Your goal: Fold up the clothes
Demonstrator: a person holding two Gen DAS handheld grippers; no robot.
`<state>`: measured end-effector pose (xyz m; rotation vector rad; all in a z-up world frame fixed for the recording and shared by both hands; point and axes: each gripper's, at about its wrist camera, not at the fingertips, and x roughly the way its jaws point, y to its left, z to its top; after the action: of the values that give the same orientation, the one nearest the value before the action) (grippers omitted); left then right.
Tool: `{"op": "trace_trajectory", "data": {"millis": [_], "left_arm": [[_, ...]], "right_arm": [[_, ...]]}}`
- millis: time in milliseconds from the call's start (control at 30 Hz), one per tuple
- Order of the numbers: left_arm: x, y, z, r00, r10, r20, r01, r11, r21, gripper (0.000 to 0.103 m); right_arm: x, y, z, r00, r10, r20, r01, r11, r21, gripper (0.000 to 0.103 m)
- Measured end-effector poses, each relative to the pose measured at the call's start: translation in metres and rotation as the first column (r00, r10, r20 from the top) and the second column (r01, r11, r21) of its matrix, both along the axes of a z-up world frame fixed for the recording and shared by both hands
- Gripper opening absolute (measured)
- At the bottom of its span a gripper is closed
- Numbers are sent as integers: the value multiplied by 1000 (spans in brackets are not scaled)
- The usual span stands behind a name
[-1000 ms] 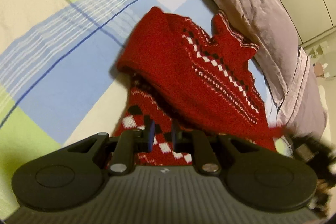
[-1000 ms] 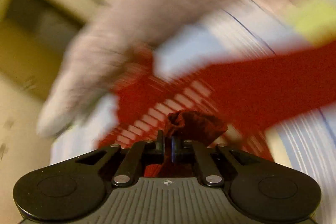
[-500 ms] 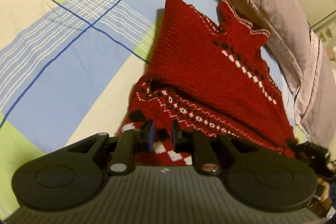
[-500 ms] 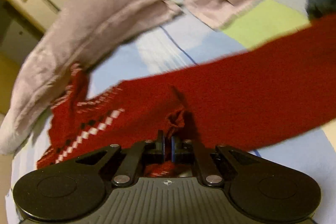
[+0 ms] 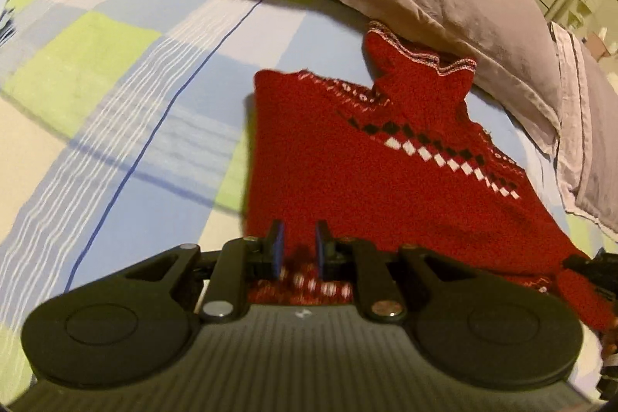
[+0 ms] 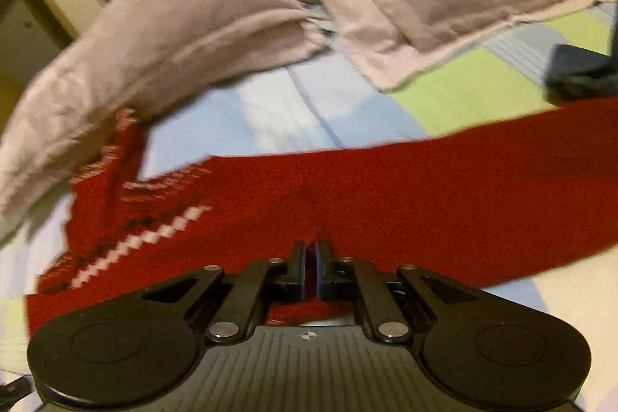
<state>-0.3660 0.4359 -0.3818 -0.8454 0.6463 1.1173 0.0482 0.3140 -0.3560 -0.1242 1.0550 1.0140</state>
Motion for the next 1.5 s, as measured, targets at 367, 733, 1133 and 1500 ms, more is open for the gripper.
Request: {"op": "trace_trajectory", "data": {"millis": [367,733,1133,1500], "left_arm": [[14,13,-19,991,-61,-120,55,997,-48,13],[26,-11,2,983,-55,-174,33,991,-130,14],[46,-56,21,975,-129,-182,94,978,-188,15],[60,-81,35,978,-130,-162,99,978,-184,18]], "right_arm": [[0,-7,-7,999,32,-4,-33,999,-43,5],[15,-72,-9,986,-58,-155,49,997,-61,72],[133,-233,-6,791,-483,-375,504,862,-46,71],[192,-302,-16,620,-574,-535,729,673,123,44]]}}
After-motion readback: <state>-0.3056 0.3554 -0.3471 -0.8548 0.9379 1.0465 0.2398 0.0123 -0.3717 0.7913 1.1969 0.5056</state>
